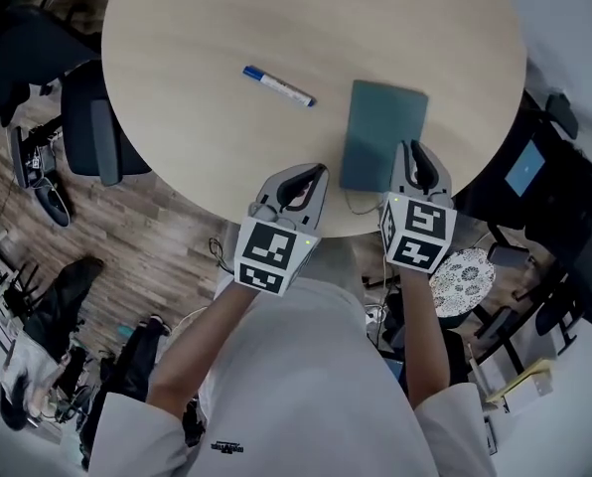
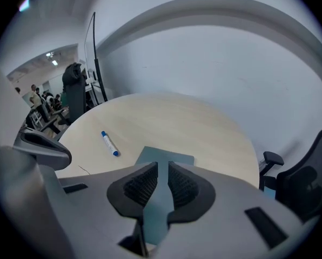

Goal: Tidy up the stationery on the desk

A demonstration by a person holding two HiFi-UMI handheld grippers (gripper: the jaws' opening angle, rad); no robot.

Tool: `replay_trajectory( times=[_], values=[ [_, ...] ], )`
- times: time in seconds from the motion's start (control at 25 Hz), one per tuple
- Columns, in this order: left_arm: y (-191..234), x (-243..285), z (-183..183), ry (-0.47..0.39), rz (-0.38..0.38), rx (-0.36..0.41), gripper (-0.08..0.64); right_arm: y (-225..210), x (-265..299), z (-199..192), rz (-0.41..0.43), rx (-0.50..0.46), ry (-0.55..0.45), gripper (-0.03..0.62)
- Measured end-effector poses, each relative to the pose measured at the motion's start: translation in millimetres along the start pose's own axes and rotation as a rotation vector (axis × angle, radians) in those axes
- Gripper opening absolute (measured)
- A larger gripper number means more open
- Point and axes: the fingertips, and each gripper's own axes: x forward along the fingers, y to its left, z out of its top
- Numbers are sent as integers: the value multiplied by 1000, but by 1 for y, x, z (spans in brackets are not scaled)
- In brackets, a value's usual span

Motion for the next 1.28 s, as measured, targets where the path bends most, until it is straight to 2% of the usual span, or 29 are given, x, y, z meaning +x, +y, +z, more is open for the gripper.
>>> replay_trajectory(
  times=[0.44, 0.68, 1.0, 1.28],
  values=[
    [11, -10, 6, -4, 35, -12, 17, 23, -3, 4, 60, -8, -30, 81],
    [35, -23, 6, -12, 71, -26, 17, 63, 6, 9, 151, -12, -37, 81],
    [74, -35, 1, -34, 125, -83, 17, 125, 27, 26, 278, -131, -58, 86],
    [97, -45, 1, -33, 141, -102, 17, 159, 57, 32, 339, -246, -4, 155]
  ],
)
